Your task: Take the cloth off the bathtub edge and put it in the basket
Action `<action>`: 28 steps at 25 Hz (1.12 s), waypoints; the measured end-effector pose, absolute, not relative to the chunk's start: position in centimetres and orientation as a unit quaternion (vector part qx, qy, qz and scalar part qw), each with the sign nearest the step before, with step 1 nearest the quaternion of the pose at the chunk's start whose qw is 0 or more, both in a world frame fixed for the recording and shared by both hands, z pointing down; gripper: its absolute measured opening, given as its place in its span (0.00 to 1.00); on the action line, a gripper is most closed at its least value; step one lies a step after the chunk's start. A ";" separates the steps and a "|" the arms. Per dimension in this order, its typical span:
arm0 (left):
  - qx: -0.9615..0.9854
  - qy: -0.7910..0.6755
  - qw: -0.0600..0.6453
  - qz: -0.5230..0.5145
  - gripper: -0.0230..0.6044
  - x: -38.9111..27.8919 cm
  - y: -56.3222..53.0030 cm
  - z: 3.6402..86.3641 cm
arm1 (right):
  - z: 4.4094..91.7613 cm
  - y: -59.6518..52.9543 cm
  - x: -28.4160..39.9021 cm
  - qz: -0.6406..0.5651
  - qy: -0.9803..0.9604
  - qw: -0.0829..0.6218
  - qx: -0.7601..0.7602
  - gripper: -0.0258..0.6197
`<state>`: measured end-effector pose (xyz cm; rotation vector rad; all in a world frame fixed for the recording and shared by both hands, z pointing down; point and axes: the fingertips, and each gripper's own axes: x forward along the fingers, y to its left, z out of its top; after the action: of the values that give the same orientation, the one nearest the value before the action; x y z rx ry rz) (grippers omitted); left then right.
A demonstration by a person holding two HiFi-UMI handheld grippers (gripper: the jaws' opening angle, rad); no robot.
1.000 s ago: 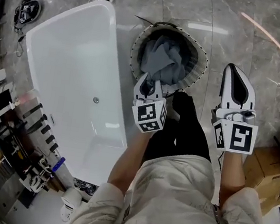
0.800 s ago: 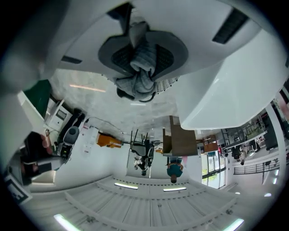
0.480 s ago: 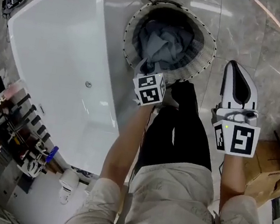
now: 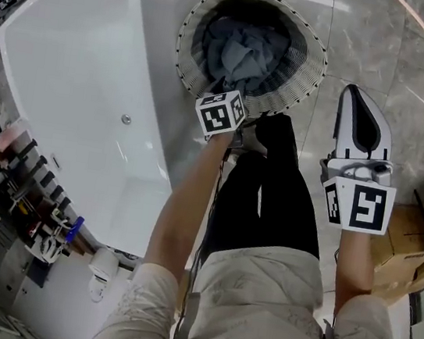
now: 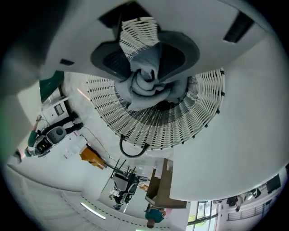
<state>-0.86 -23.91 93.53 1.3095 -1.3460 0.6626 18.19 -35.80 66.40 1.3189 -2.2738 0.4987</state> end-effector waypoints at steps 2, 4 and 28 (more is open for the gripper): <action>0.549 -0.564 0.552 0.276 0.36 -0.7 -23.4 93.2 | 66.3 -35.8 18.1 0.181 -0.829 0.230 0.477 0.02; 0.547 -0.566 0.552 0.275 0.36 -0.8 -22.9 92.5 | 66.0 -35.8 17.6 0.179 -0.832 0.226 0.474 0.02; 0.546 -0.776 0.307 0.073 0.04 -13.0 -13.4 56.8 | 45.8 -26.8 -0.8 0.057 -0.943 0.145 0.296 0.02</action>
<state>-12.97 -13.45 56.85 1.4436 -2.0525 0.1927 -0.84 -26.83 45.80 0.8518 -2.7159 0.1641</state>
